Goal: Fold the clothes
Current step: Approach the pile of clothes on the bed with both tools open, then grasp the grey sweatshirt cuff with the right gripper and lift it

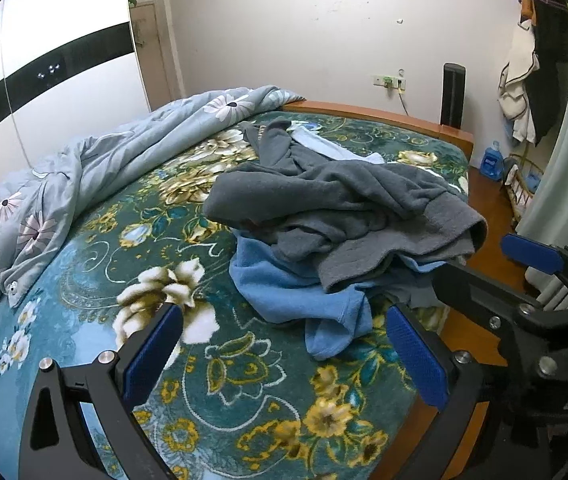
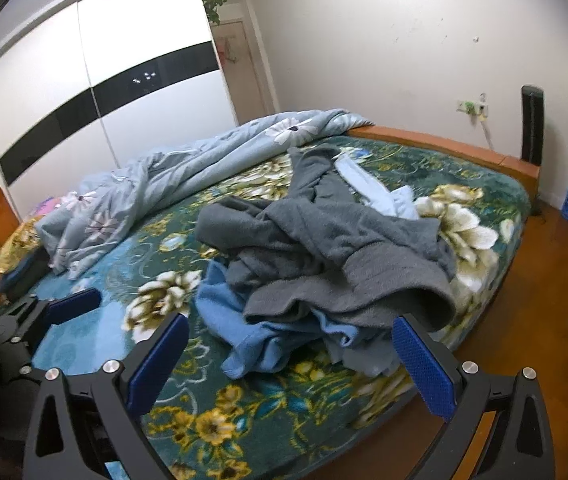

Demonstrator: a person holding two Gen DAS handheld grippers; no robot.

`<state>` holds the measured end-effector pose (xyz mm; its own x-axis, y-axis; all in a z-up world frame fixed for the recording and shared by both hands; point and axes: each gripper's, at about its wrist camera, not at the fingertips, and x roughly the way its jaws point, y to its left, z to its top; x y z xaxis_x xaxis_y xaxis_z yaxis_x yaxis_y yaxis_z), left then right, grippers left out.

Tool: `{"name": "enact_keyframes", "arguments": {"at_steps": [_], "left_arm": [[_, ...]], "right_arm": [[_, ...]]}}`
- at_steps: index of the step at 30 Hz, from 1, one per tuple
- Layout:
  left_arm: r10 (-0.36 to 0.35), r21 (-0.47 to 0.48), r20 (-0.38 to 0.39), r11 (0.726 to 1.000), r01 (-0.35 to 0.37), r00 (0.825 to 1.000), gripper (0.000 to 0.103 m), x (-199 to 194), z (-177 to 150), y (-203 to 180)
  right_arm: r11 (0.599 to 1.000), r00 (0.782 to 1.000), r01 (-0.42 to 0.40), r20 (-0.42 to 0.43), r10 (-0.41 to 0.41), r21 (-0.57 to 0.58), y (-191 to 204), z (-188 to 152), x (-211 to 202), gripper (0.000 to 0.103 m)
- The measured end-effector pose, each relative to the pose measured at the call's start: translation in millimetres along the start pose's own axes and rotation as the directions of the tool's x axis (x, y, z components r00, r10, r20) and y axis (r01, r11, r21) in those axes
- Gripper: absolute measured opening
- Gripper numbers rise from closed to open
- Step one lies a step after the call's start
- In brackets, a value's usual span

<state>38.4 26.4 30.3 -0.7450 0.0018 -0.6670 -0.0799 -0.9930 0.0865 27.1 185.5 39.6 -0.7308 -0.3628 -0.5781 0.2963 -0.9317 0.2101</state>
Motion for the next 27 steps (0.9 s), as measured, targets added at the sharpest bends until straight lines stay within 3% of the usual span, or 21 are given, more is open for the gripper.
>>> {"name": "enact_keyframes", "arguments": {"at_steps": [17,20,27], "left_arm": [[0.011,-0.042,-0.07,0.999,-0.014,0.997,0.101,12,-23,25],[0.013,-0.068,-0.086,0.997,-0.019,0.996,0.101,13,-30,37],[0.009,-0.123,-0.101,0.992,-0.022,0.995,0.101,12,-44,60]], "right_arm": [[0.999,0.999,-0.034,-0.032,0.034,0.015,-25,-6,10,0.1],[0.999,0.999,-0.016,-0.03,0.017,0.037,-41,0,20,0.094],[0.987,0.997,-0.025,-0.065,0.036,0.157,-79,15,53,0.065]]}}
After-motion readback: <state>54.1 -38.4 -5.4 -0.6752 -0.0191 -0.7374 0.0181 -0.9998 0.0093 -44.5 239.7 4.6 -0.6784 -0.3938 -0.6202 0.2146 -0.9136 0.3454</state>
